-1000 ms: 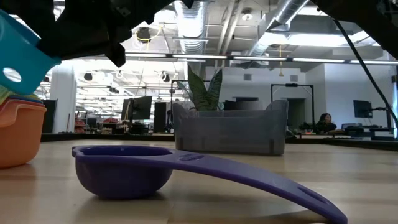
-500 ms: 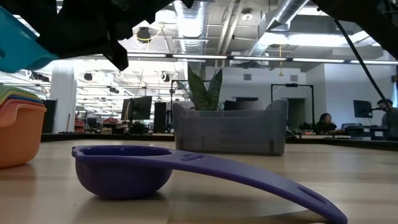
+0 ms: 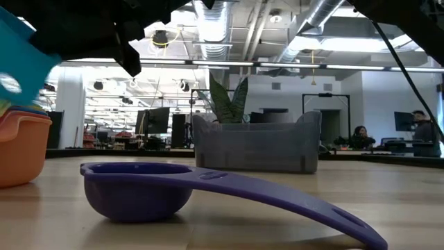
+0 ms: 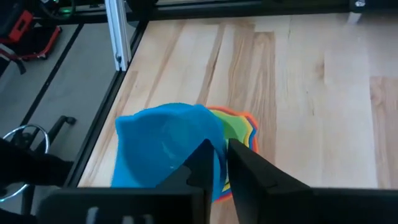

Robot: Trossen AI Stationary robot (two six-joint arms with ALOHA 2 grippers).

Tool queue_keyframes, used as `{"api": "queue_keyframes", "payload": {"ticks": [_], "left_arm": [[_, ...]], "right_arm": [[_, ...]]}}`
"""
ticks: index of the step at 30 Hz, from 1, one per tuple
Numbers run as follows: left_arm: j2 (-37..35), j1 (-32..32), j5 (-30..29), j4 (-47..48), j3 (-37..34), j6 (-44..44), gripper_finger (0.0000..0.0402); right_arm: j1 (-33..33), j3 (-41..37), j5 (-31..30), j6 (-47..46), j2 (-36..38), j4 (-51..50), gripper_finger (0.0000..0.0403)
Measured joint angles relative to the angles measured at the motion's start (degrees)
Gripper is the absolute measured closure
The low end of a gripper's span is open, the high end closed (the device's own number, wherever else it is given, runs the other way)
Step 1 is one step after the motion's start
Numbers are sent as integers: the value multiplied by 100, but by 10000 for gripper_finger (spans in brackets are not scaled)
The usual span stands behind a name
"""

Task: Nest measuring cups in basket
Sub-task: Stack the light blue measuring cup on top of the green measuring cup

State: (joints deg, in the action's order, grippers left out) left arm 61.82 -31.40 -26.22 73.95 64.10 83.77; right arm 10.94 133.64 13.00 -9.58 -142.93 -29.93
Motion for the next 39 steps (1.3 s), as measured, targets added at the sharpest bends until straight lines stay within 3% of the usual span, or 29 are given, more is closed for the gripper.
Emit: {"api": "queue_keyframes", "payload": {"ticks": [11,18,24,29,39], "left_arm": [[0,0,4,-6,0,60,292],[11,-89,50,-140,0,158,292],[15,-324,-28,-211,-36,509,292],[17,-463,-121,-127,-44,806,292],[17,-459,-182,-136,-46,892,292]], "right_arm": [[2,-4,225,-591,-275,-67,230],[-133,-7,128,-518,-22,-180,178],[-459,11,-651,-540,270,-582,185],[-659,-4,-701,-273,88,-894,210],[-441,0,-644,559,15,-1196,257]]}}
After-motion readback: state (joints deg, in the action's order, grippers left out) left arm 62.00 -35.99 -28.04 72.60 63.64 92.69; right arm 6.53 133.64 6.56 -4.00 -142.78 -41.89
